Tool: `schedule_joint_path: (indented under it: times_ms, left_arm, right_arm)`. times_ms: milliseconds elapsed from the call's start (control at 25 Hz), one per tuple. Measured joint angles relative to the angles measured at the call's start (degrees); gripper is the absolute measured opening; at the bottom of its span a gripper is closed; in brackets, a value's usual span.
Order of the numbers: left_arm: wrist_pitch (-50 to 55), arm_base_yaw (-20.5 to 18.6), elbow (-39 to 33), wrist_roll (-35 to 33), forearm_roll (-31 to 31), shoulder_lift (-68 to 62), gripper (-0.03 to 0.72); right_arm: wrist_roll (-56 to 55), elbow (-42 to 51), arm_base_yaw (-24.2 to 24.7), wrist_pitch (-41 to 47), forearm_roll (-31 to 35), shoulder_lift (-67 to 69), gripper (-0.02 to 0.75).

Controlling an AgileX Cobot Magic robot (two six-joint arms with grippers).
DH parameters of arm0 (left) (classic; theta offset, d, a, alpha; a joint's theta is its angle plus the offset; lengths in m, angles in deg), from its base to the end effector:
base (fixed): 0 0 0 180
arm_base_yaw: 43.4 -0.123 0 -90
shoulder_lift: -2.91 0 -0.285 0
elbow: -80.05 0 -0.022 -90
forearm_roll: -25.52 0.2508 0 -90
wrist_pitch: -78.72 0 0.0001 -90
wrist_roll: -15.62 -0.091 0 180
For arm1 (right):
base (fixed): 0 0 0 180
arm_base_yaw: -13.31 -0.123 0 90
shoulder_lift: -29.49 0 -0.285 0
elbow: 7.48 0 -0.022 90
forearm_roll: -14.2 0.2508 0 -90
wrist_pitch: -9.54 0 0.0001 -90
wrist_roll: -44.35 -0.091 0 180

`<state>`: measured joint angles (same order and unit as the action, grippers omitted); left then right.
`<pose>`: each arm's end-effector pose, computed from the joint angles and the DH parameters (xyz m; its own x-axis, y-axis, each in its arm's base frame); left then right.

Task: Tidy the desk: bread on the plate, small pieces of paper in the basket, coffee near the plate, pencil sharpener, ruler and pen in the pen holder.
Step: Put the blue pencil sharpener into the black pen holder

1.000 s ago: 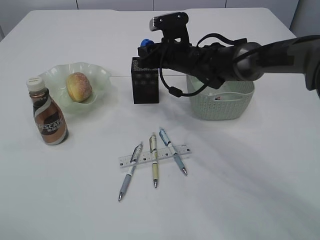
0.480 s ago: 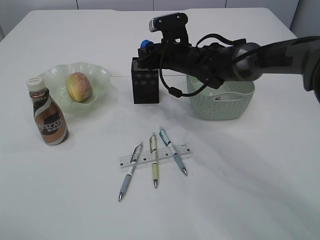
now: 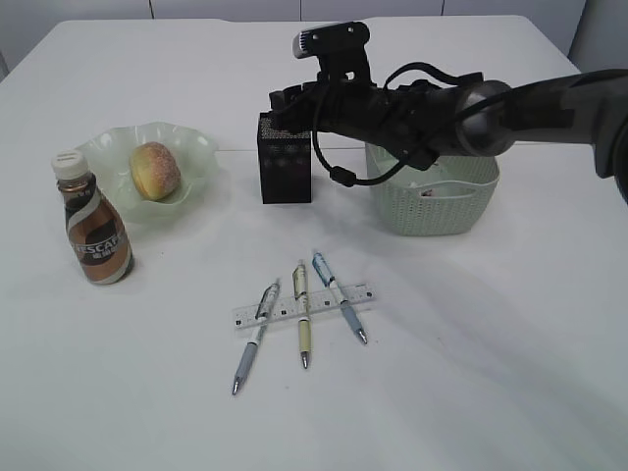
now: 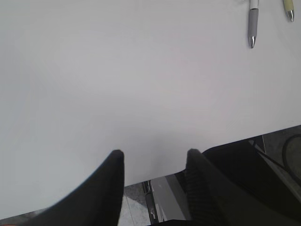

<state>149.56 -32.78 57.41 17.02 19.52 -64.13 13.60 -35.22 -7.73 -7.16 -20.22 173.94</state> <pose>0.1652 -0.0401 0.3235 -0.9372 0.1161 -0.3290 0.1610 0.9805 -0.1126 0.5112 0.2124 0.1756 -0.1846 -0.1176 -0.9758 -0.5107 0.8597 -0.0070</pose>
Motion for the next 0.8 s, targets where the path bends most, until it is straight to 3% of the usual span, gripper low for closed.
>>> schedule_joint_path:
  times_ms: [520, 800]
  left_arm:
    - [0.0, 0.0, 0.0, 0.0, -0.1, 0.0, 0.318]
    - [0.0, 0.0, 0.0, 0.0, -0.1, 0.0, 0.318]
  right_arm:
    - [-5.6, -1.4, 0.0, 18.3, 0.2, -5.2, 0.418]
    - [-5.2, -1.5, -0.9, 34.4, -3.4, -10.9, 0.418]
